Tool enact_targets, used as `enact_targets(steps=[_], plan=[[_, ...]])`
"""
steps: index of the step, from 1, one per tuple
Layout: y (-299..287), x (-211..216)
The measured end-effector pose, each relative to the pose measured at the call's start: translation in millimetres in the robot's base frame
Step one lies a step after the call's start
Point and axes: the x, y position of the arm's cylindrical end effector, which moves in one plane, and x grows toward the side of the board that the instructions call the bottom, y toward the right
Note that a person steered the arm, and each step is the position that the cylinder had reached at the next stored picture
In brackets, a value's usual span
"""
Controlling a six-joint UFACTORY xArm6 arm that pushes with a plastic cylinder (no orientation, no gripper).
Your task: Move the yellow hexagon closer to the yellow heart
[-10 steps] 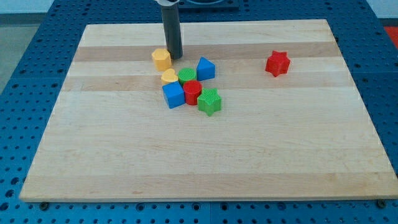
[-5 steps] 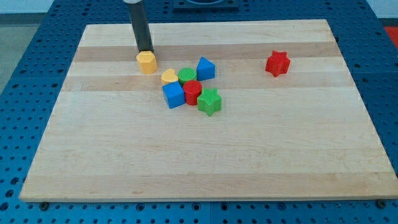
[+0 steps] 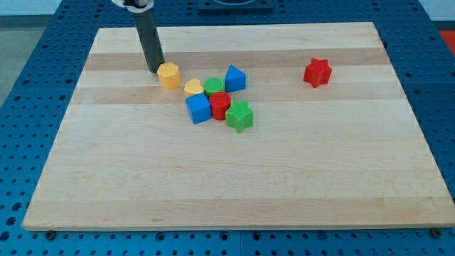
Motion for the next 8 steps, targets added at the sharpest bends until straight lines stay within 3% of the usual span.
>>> enact_targets(steps=[8], plan=[[22.2,12.5]])
